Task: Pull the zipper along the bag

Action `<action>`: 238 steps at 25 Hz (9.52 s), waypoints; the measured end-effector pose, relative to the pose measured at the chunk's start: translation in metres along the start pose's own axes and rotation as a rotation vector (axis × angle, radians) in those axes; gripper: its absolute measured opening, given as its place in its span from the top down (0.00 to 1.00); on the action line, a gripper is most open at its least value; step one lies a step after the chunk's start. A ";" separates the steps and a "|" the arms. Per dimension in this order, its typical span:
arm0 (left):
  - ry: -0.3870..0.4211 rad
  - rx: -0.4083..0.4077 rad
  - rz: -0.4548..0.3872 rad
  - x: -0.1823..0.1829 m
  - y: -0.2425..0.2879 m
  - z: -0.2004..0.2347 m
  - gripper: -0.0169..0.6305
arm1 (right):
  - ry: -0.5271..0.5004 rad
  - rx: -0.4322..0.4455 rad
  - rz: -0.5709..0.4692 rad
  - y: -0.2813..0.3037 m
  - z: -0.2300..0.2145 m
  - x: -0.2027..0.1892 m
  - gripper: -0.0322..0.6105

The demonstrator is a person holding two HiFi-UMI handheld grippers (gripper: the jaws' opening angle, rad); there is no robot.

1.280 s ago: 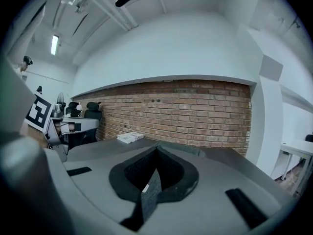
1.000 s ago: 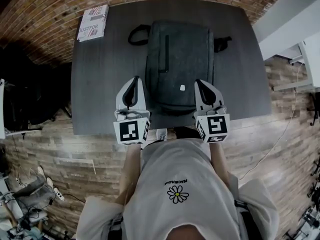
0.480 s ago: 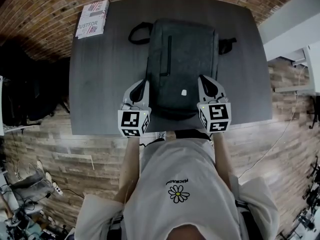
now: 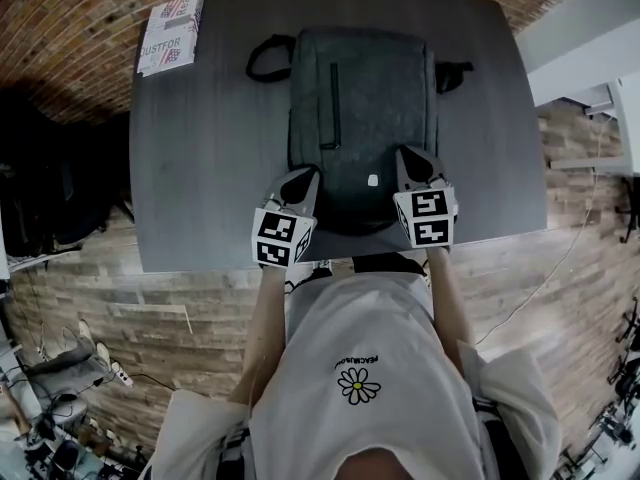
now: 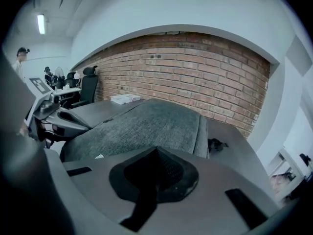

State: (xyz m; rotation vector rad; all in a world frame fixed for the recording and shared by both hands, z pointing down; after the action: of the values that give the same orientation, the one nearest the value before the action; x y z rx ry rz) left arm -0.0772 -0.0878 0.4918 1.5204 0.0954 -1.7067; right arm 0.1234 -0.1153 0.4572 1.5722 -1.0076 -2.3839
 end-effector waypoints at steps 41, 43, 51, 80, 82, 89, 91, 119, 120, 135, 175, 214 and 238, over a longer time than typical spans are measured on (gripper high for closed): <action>0.341 -0.173 0.123 0.021 0.085 0.057 0.80 | 0.004 -0.078 0.076 0.057 -0.114 -0.002 0.95; 0.329 -0.202 0.143 0.018 0.090 0.057 0.79 | 0.004 -0.069 0.077 0.057 -0.114 -0.002 0.95; 0.289 -0.319 0.182 0.022 0.107 0.061 0.73 | 0.044 -0.024 0.065 0.058 -0.119 -0.006 0.95; 0.217 -0.347 0.200 0.016 0.080 0.056 0.97 | 0.129 -0.028 0.016 0.058 -0.118 -0.009 0.95; 0.210 -0.353 0.193 0.015 0.080 0.054 0.97 | 0.130 -0.031 0.010 0.058 -0.118 -0.009 0.95; 0.201 -0.255 0.175 0.014 0.094 0.062 0.94 | 0.141 -0.023 0.002 0.059 -0.117 -0.010 0.95; 0.222 -0.235 0.168 0.016 0.095 0.066 0.82 | 0.144 -0.020 0.000 0.059 -0.118 -0.009 0.95; 0.372 -0.400 0.282 0.017 0.089 0.051 0.96 | 0.158 -0.014 -0.017 0.057 -0.120 -0.012 0.95; 0.365 -0.394 0.276 0.016 0.090 0.051 0.96 | 0.158 -0.016 -0.019 0.057 -0.120 -0.012 0.95; 0.338 -0.272 0.183 0.007 0.105 0.044 0.93 | 0.162 -0.010 -0.022 0.056 -0.121 -0.014 0.95; 0.384 -0.042 0.277 -0.023 0.019 0.059 0.97 | -0.345 0.506 0.019 0.045 0.035 0.096 0.95; 0.439 -0.191 0.451 -0.083 -0.064 -0.024 0.97 | -0.396 0.594 0.067 0.083 0.135 0.089 0.95; 0.359 0.167 0.437 -0.065 -0.059 0.056 0.97 | -0.494 0.252 0.230 0.077 -0.002 0.079 0.95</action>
State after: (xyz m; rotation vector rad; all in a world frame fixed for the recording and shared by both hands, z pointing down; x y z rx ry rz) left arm -0.1617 -0.0467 0.5351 1.8035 -0.1859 -1.1109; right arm 0.0694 -0.2093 0.4402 0.8596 -1.5333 -2.6082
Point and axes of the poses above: the fingertips, and each gripper's own axes: y forward along the fingers, z to its left, x out of its top, the point moved 5 cm from there along -y, backward along the fingers, and after that the axes turned 6 degrees about -y, right-handed, at the moved point
